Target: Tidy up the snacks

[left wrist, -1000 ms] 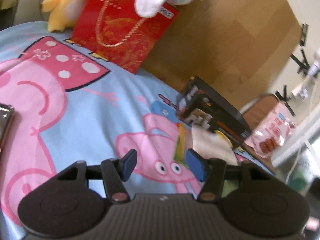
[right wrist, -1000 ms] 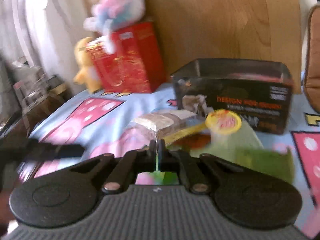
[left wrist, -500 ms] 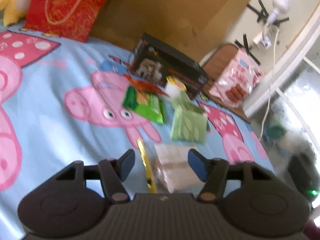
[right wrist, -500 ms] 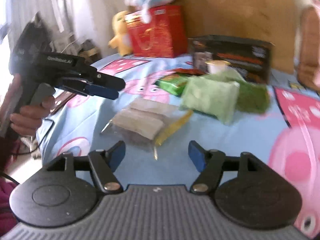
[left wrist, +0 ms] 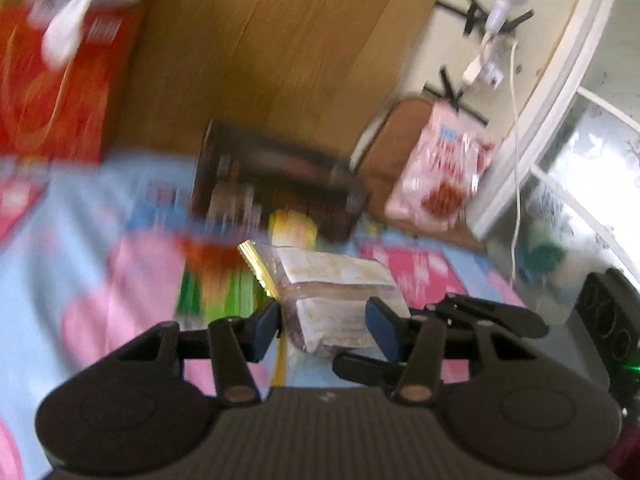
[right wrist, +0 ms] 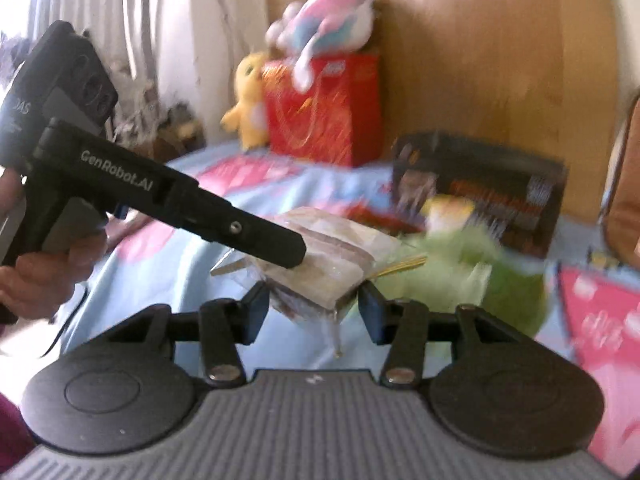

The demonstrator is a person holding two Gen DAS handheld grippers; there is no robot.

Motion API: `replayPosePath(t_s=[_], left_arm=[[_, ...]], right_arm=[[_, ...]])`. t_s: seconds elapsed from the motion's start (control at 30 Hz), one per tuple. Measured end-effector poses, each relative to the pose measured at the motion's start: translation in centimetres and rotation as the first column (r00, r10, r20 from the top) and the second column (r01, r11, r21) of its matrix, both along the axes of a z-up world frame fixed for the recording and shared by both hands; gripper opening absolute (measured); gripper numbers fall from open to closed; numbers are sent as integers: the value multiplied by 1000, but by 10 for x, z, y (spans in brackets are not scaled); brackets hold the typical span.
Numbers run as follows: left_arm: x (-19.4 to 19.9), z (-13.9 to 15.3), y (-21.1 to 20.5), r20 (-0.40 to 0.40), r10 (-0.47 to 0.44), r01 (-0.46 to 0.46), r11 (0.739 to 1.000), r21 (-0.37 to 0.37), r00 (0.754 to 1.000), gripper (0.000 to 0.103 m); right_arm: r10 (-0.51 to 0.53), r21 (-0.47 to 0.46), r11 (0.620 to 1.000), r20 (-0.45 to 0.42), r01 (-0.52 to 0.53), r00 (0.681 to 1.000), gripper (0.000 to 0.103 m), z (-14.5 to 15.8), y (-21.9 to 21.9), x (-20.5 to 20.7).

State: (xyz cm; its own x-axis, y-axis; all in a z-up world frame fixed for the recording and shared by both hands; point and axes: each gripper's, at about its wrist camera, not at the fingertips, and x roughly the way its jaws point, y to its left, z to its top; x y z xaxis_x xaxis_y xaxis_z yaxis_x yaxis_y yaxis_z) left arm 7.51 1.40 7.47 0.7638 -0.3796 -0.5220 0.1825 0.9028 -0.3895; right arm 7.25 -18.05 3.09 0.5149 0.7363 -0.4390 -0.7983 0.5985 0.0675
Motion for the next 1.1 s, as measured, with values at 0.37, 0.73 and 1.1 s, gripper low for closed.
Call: replayPosePath(t_s=[0.37,0.73,1.1], left_arm=[[136,13,-1,26,130,-130,991,18,991,49],[36,-40,35,2,277,-277,960,25,961,50],[-29,-54,65,-55,341,-342,939,-29,939,50]], right_arm=[[-243,5,970,-13,243,970,60,25,30,144],[-198,-17,980,-5,198,980,62,-4,28,96],[-197,-2,980,-16,197,980,49,-1,55,89]])
